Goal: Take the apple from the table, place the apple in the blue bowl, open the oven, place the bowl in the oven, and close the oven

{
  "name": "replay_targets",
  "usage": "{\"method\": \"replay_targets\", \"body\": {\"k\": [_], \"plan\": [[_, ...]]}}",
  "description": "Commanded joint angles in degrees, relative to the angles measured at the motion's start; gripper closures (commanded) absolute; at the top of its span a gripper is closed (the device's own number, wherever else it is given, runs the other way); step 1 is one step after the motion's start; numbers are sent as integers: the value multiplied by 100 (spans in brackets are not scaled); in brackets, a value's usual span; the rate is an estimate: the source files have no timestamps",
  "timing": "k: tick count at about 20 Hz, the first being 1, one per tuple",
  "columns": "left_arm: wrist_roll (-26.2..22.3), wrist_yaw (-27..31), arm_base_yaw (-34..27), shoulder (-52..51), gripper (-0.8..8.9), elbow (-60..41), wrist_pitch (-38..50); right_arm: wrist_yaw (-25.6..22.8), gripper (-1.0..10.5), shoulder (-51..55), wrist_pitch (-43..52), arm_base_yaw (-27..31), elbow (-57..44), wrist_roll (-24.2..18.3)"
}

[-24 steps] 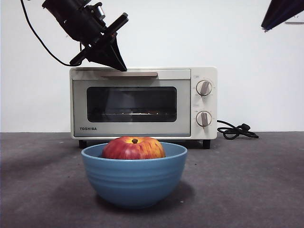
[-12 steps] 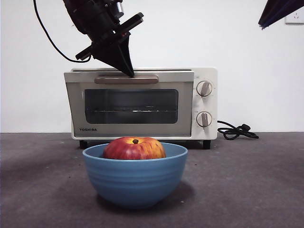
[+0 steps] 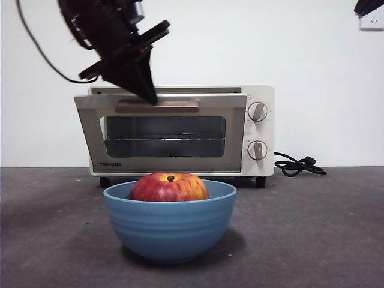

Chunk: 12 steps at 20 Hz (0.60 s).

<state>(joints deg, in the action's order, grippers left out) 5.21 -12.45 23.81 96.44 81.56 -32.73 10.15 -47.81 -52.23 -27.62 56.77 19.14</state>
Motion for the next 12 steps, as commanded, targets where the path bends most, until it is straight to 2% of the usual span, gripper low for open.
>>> {"method": "replay_targets", "body": {"k": [1, 5, 12], "plan": [[77, 271, -66, -72, 820, -544, 197, -129, 954, 11, 83, 0, -48, 92], [221, 498, -31, -197, 820, -999, 323, -149, 954, 9, 122, -2, -48, 90], [389, 492, 142, -345, 820, -2002, 990, -210, 954, 9, 127, -2, -48, 90]]}}
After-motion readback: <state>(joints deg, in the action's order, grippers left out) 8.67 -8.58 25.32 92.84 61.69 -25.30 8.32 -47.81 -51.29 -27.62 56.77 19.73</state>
